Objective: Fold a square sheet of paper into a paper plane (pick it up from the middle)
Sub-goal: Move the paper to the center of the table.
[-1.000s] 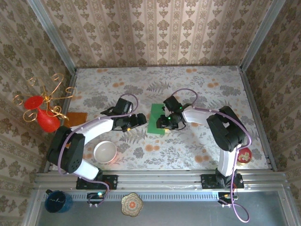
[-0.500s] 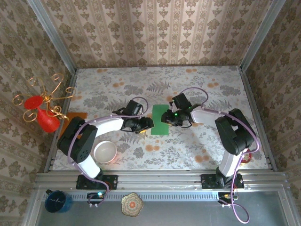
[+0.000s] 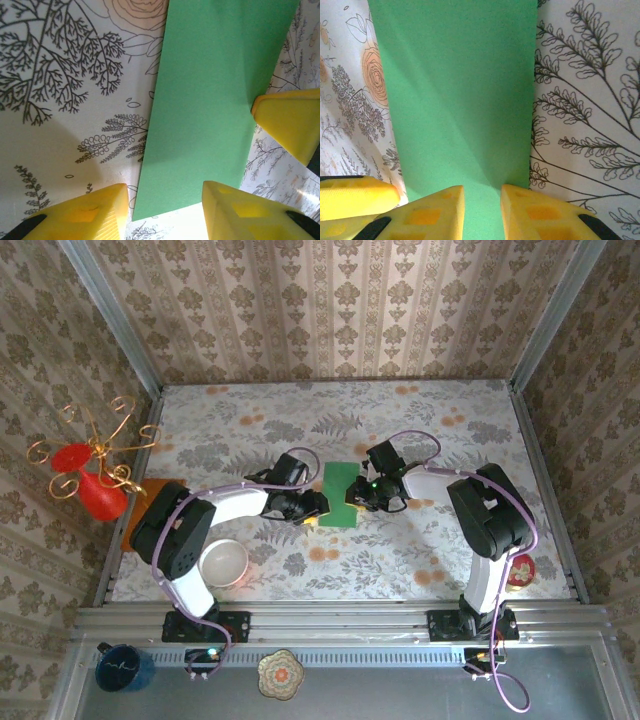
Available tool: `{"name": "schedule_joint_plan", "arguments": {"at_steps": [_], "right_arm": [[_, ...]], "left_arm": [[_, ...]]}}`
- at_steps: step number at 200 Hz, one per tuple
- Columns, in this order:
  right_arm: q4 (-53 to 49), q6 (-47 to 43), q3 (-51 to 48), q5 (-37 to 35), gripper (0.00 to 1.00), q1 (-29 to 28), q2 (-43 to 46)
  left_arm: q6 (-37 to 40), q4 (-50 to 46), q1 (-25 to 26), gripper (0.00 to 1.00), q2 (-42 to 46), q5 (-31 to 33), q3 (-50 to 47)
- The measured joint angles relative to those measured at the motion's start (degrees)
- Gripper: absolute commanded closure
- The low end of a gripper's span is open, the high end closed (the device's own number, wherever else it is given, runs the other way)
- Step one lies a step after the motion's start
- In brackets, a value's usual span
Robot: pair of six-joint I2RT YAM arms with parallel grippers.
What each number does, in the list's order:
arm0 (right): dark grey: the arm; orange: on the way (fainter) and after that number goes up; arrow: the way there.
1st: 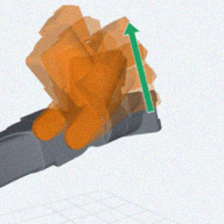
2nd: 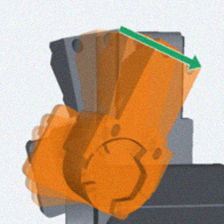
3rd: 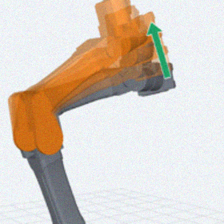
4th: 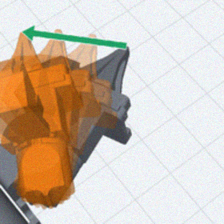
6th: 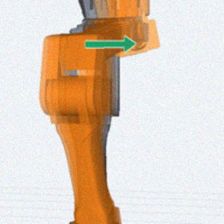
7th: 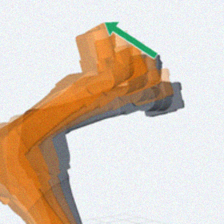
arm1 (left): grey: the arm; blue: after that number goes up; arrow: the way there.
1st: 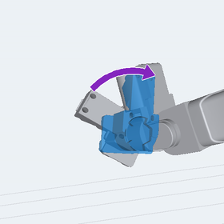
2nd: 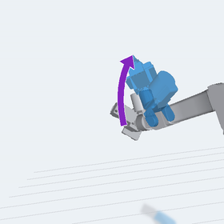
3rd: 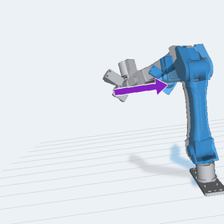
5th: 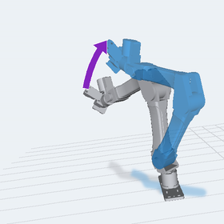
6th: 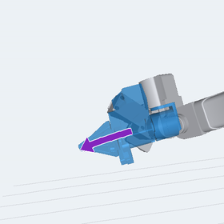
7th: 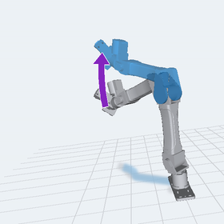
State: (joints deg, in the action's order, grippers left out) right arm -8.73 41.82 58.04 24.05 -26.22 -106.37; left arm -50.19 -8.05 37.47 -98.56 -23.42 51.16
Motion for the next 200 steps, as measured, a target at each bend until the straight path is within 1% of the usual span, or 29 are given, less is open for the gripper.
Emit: {"name": "schedule_joint_plan", "arguments": {"at_steps": [112, 171, 200], "right_arm": [[1.31, 0.0, -0.02, 0.68, 0.73, 0.33, -0.52], [2.27, 0.33, -0.44, 2.12, 0.73, 0.92, -0.83], [3.82, 0.85, -1.36, 2.84, 0.73, 1.16, -0.76]], "left_arm": [[0.04, -1.66, 0.76, 0.6, -2.05, -0.39, 2.19], [0.07, -1.53, 0.74, 0.59, -2.12, -0.72, 2.19], [0.07, -1.51, 0.76, 0.57, -2.12, -1.31, 2.19]]}}
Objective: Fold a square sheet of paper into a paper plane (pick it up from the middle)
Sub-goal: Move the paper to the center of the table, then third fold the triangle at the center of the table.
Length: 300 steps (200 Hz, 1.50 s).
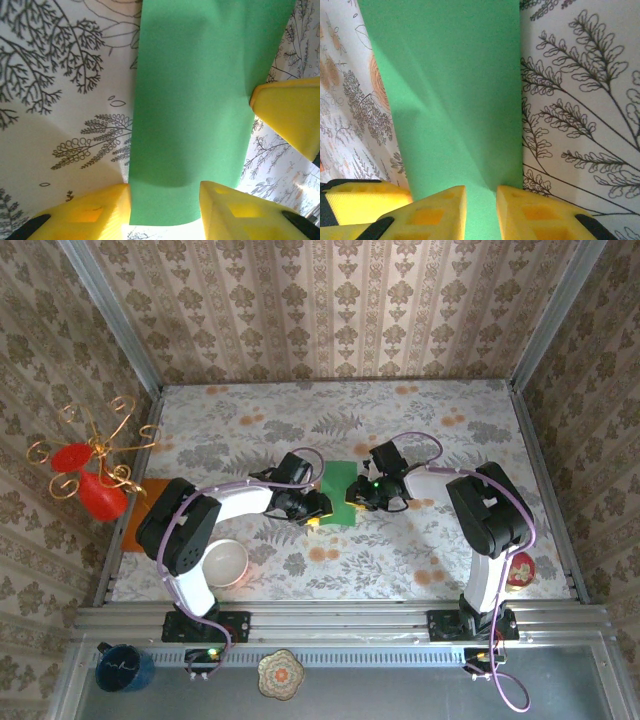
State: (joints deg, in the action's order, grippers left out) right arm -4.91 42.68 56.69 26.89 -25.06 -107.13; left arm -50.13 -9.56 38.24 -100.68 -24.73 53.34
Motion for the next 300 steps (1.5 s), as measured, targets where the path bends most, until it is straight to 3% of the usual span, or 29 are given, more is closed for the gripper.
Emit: {"name": "schedule_joint_plan", "arguments": {"at_steps": [107, 196, 300], "right_arm": [[3.48, 1.07, -1.81, 2.49, 0.73, 0.92, 0.02], [3.41, 1.03, -1.81, 2.71, 0.73, 1.22, 0.02], [3.41, 1.01, -1.81, 3.15, 0.73, 1.66, 0.02]], "left_arm": [[-0.85, 5.42, -0.15, 0.51, -3.76, -4.94, 2.62], [-0.9, 9.88, -3.89, 0.52, -4.9, -8.39, 3.5], [-0.94, 9.99, -4.55, 0.68, -6.54, -9.35, 4.52]]}}
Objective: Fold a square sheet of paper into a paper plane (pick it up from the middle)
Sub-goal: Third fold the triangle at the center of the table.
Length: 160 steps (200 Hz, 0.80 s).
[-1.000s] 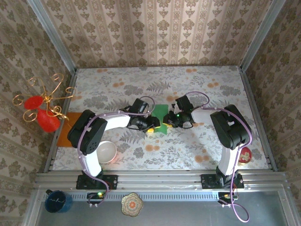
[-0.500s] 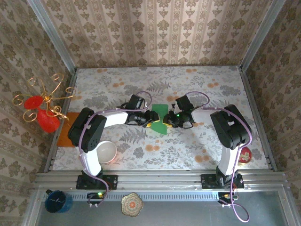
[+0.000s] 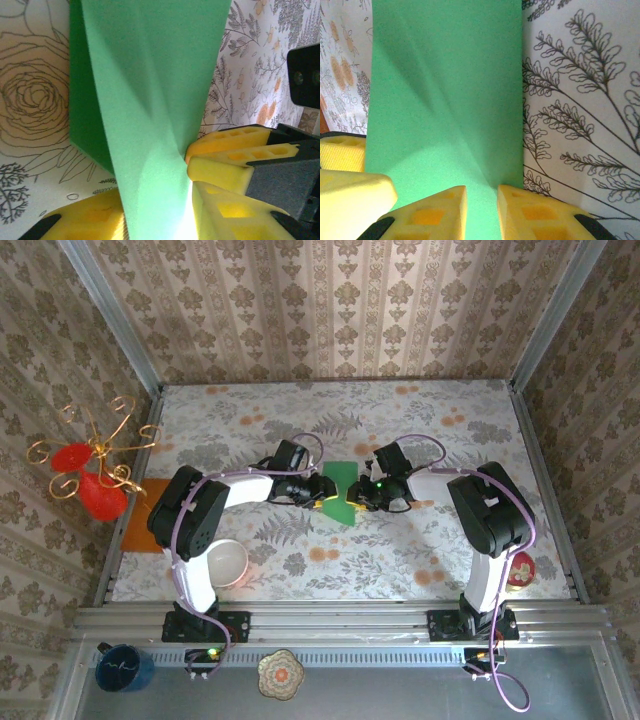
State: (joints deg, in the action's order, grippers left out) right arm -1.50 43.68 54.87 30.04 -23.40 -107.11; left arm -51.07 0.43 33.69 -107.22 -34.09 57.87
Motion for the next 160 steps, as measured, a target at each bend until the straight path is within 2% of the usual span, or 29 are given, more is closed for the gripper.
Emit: {"name": "schedule_joint_plan", "arguments": {"at_steps": [33, 82, 126, 160], "right_arm": [[0.0, -0.24, 0.0, 0.11, 0.71, 0.0, 0.0], [-0.04, -2.01, -0.28, 0.07, 0.59, 0.28, 1.16], [-0.35, -7.15, -2.38, -3.17, 0.44, 0.52, 8.9], [2.25, -14.21, -5.51, -10.43, 0.34, -2.49, 19.02]], "left_arm": [[-0.2, -0.81, -0.42, 0.76, 0.0, 0.0, -0.13], [-0.55, -1.86, -1.14, 0.96, 0.0, 0.0, -0.13], [-1.73, -2.05, -1.16, 0.98, 0.17, 0.7, -0.2], [-4.5, -2.01, -1.57, 0.98, 3.76, 2.75, -2.47]]}}
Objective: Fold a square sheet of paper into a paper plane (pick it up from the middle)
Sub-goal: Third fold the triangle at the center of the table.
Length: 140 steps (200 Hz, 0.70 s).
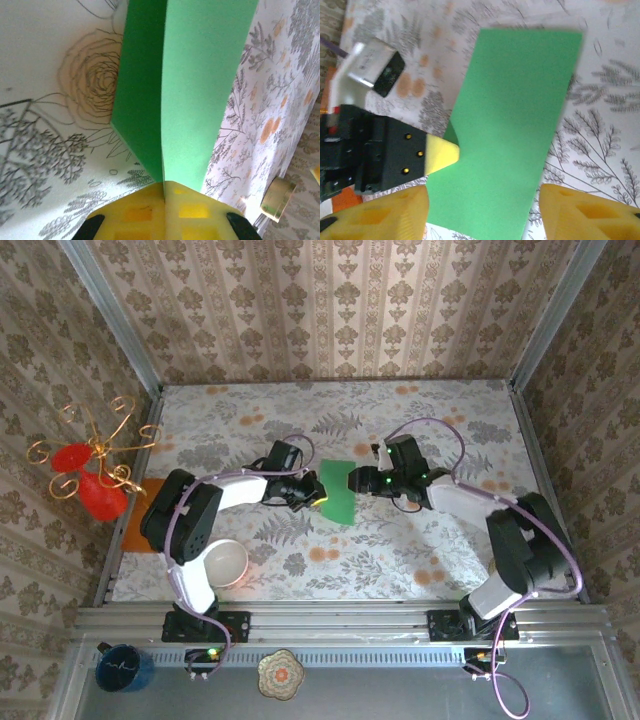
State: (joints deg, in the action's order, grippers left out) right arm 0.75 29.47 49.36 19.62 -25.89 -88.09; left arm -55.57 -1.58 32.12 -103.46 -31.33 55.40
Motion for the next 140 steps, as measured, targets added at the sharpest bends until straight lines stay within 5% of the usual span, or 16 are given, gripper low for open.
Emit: {"name": "schedule_joint_plan", "arguments": {"at_steps": [53, 140], "right_arm": [[8.87, -13.0, -7.02, -7.41, 0.29, -8.39, 4.15], [20.39, -34.53, -12.74, -8.74, 0.29, -17.33, 0.07]], "left_arm": [[-4.74, 0.83, -0.81, 0.97, 5.07, 2.8, -3.34], [-6.86, 0.76, -1.09, 0.97, 6.14, 3.32, -3.98]]}}
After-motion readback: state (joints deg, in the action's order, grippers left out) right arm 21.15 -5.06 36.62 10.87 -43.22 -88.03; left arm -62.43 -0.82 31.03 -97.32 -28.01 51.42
